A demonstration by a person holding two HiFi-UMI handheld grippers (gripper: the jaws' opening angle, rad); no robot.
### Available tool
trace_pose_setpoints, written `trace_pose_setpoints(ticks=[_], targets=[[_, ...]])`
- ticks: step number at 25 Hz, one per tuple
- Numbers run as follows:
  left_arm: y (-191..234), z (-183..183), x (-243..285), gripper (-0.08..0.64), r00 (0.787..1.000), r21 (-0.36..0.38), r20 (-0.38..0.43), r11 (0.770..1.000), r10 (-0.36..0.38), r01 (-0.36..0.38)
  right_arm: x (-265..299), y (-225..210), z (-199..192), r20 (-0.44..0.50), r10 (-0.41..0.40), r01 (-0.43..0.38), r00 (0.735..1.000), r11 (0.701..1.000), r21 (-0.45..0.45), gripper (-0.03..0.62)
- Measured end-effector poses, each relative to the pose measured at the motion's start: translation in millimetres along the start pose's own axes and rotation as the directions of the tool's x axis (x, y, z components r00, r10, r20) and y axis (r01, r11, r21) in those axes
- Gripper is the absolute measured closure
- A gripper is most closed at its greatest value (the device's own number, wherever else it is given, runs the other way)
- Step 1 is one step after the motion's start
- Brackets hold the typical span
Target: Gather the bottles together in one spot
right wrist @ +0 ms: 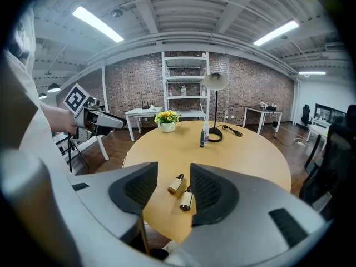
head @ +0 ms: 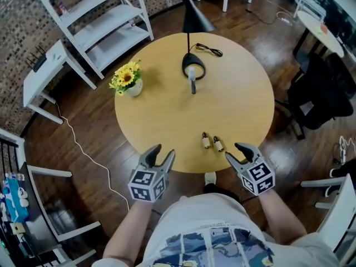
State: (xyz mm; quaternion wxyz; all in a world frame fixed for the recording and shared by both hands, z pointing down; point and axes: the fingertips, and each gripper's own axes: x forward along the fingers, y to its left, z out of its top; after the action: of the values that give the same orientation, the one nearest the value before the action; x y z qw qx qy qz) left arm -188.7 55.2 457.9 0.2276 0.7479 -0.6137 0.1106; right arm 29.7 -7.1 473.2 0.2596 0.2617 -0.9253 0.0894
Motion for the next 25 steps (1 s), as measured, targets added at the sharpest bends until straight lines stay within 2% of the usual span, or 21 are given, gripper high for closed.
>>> trace_pose_setpoints(ticks=[7, 13, 15, 19, 25], targets=[[-1.2, -36.3, -72.5, 0.350, 0.999, -0.013, -0.002, 0.999, -0.042, 0.042, -34.6, 73.6, -7.7, 0.050, -0.061, 0.060, 0.997, 0.998, 0.011, 0.382], [-18.2, -64.2, -117.8, 0.350, 0.997, -0.012, -0.025, 0.997, -0.078, 0.077, -74.5, 120.3, -25.8, 0.027, -0.094, 0.093, 0.995, 0.995, 0.036, 0.382], [-21.6, -68.4, -130.6, 0.350, 0.996, -0.011, -0.019, 0.996, -0.085, 0.084, -86.5, 128.5, -27.7, 0.031, -0.106, 0.105, 0.994, 0.994, 0.034, 0.382], [-31.9, -80.4, -149.8, 0.350, 0.992, -0.063, -0.028, 0.990, -0.127, 0.125, -100.1, 143.4, -35.1, 0.036, -0.106, 0.104, 0.994, 0.994, 0.040, 0.382], [-46.9, -95.8, -165.0, 0.350, 0.988, -0.067, -0.052, 0.988, -0.144, 0.140, -103.7, 162.2, -46.9, 0.018, -0.084, 0.083, 0.996, 0.996, 0.037, 0.382]])
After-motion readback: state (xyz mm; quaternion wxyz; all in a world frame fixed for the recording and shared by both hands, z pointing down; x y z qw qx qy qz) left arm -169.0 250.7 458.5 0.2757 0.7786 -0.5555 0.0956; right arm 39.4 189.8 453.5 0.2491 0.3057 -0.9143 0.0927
